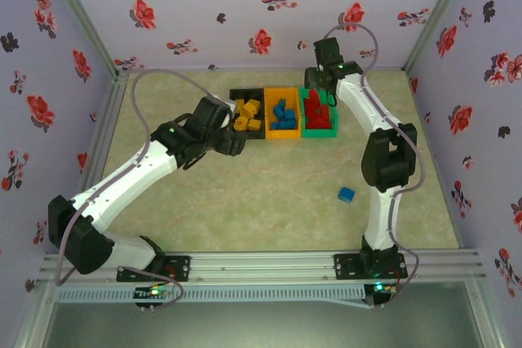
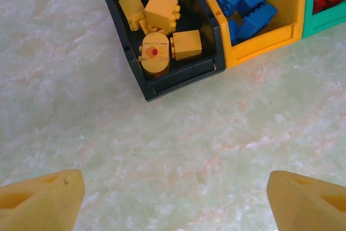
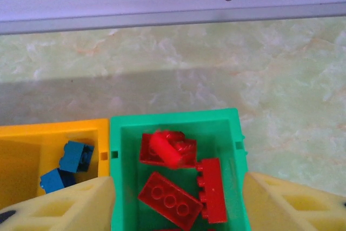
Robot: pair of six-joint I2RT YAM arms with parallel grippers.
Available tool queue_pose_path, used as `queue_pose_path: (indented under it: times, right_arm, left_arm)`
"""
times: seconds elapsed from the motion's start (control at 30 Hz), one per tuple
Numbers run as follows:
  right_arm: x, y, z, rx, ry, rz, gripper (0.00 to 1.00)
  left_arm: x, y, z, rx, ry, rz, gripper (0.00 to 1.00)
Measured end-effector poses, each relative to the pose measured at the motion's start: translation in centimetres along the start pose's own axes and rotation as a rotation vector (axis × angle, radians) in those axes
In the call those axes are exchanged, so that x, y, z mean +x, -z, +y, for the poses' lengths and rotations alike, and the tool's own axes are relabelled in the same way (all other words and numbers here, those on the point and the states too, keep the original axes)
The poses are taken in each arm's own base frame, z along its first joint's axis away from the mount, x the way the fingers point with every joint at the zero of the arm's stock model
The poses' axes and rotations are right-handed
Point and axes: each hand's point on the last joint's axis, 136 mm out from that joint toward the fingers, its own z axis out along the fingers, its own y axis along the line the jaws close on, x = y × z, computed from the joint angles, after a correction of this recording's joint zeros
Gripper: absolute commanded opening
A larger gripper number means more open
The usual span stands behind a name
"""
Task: Sort the legos into containers by color
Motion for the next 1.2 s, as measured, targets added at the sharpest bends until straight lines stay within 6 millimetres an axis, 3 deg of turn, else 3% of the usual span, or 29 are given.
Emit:
queue_pose_path:
  times: [0.2, 0.57, 0.7, 0.83, 1.03, 1.1, 1.2]
  right_arm:
    - [0.5, 1.1, -0.5, 0.006, -0.001, 0.007, 0.68]
    - [3.5, 8.1, -3.9, -0.020, -0.125, -0.031, 0.70]
    - [6.2, 9.3, -5.0, -0.036, -0.202, -0.030, 0.71]
    - [9.7, 8.9, -7.4, -0.008, -0.300, -0.004, 0.71]
    - [18.8, 8.0, -14.1, 0.082, -0.559, 0.057, 0.69]
    - [19.7, 8.2, -15.4, 0.105, -0.608, 0.062, 0.69]
    - [18.9, 9.2, -16.1, 0.097, -0.630, 0.019, 0.70]
  left_arm:
    - [0.6, -1.2, -3.3, 0.061, -0.052, 0.040, 0.88]
    - [3.8, -5.3, -16.1, 0.295, -0.208, 0.158, 0.89]
    - [4.4, -6.4, -20.3, 0.365, -0.244, 0.191, 0.89]
    - [4.5, -7.2, -23.5, 0.417, -0.251, 0.216, 0.89]
    - [5.2, -9.2, -26.8, 0.450, -0.241, 0.261, 0.89]
    - [5.6, -10.0, -27.5, 0.452, -0.236, 0.282, 0.89]
    - [6.0, -10.9, -28.7, 0.453, -0.230, 0.301, 0.89]
